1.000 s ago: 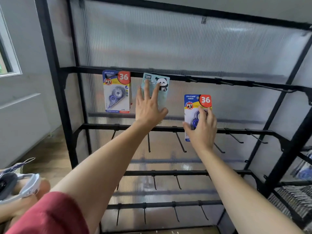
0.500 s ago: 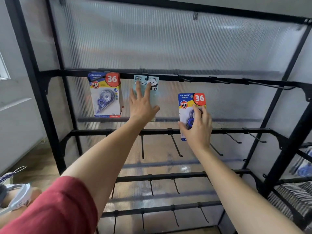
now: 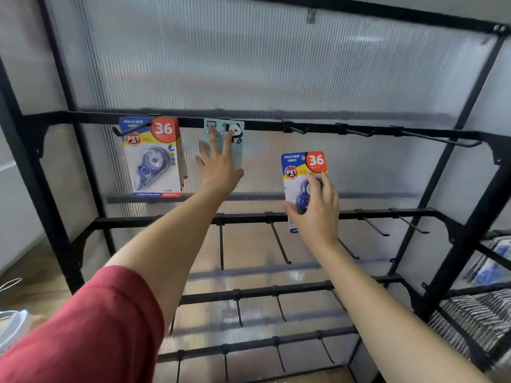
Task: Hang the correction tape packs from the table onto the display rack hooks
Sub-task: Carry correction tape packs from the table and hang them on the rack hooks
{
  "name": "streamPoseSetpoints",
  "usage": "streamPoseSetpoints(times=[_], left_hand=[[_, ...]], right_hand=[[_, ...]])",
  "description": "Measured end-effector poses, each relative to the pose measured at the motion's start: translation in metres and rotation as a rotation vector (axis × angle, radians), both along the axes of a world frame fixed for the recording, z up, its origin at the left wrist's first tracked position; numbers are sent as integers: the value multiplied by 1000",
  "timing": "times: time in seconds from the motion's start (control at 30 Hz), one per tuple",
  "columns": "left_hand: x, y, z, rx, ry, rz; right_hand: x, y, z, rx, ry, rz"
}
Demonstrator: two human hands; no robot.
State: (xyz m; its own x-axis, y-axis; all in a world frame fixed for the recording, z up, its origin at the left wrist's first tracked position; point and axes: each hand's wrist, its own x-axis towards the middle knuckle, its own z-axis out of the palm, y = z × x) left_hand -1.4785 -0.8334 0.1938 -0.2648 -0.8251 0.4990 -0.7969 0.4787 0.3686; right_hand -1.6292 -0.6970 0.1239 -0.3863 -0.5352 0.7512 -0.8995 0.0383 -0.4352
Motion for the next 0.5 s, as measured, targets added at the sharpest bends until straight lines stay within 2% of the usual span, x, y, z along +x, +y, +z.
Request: streamPoseSetpoints(times=[0.23, 0.5], left_hand=[[21, 14, -25, -208, -160, 8], [80, 42, -37, -264, -223, 48]], right_hand=[[11, -1, -5, -14, -19, 33], [60, -3, -12, -88, -60, 96]])
